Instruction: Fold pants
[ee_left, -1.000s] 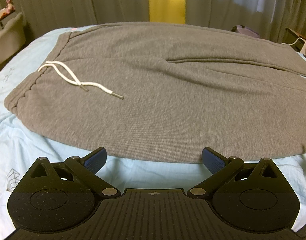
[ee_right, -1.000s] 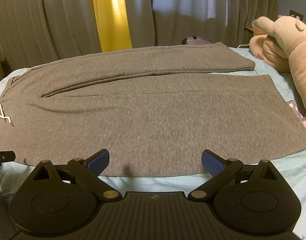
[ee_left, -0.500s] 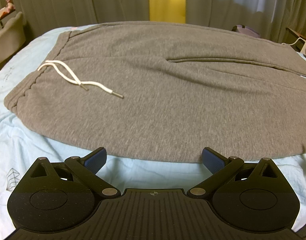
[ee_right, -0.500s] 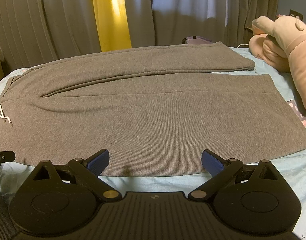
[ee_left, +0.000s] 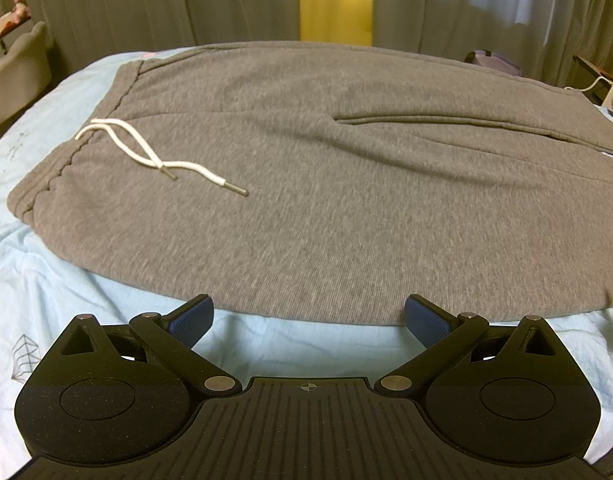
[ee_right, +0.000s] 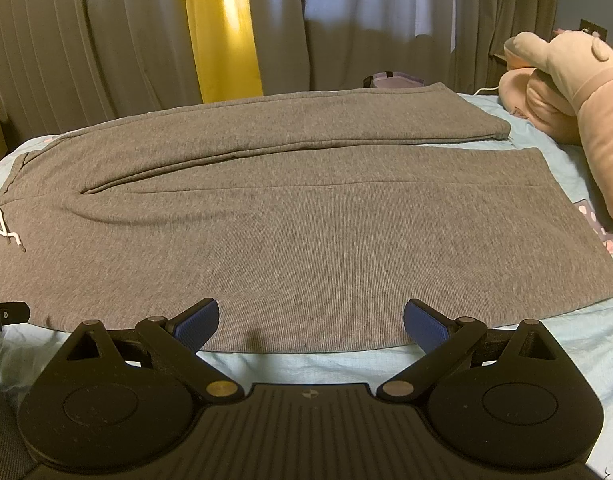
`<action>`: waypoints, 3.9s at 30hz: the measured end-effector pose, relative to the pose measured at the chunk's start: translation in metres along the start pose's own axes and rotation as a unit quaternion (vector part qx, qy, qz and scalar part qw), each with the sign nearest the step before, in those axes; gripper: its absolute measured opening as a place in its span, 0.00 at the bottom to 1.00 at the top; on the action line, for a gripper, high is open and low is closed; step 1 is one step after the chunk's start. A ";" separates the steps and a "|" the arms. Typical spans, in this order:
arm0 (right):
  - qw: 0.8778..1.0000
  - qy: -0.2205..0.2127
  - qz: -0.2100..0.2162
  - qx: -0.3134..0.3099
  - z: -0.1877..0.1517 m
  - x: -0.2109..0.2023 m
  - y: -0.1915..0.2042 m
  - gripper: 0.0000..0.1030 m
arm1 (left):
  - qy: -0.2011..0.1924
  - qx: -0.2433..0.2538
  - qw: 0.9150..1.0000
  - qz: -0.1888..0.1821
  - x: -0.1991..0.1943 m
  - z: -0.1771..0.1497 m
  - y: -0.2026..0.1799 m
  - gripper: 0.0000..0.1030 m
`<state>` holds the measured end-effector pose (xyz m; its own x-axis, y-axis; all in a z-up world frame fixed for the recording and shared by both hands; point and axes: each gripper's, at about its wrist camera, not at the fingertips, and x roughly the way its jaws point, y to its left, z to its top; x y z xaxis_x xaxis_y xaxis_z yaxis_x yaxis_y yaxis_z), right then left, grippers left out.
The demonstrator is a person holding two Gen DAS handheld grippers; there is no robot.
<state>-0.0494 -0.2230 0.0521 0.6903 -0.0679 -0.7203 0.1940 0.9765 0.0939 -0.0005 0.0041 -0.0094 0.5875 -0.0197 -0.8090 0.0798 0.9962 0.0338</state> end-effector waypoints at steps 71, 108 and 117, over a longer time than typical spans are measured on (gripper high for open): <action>0.999 0.022 0.028 0.031 0.014 0.024 -0.005 0.96 | 0.005 -0.031 1.000 -0.004 0.004 0.009 0.007 1.00; 0.970 0.019 -0.032 0.241 0.308 0.310 -0.102 0.58 | -0.218 -0.157 0.947 0.175 0.098 0.096 0.039 1.00; 0.957 0.039 -0.118 0.263 0.336 0.396 -0.100 0.54 | -0.172 -0.194 0.954 0.149 0.136 0.088 0.045 1.00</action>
<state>0.4388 -0.4158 -0.0117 0.5338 -0.2376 -0.8116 0.6761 0.6963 0.2409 0.1537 0.0384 -0.0664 0.7718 0.3096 -0.5553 -0.3973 0.9168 -0.0411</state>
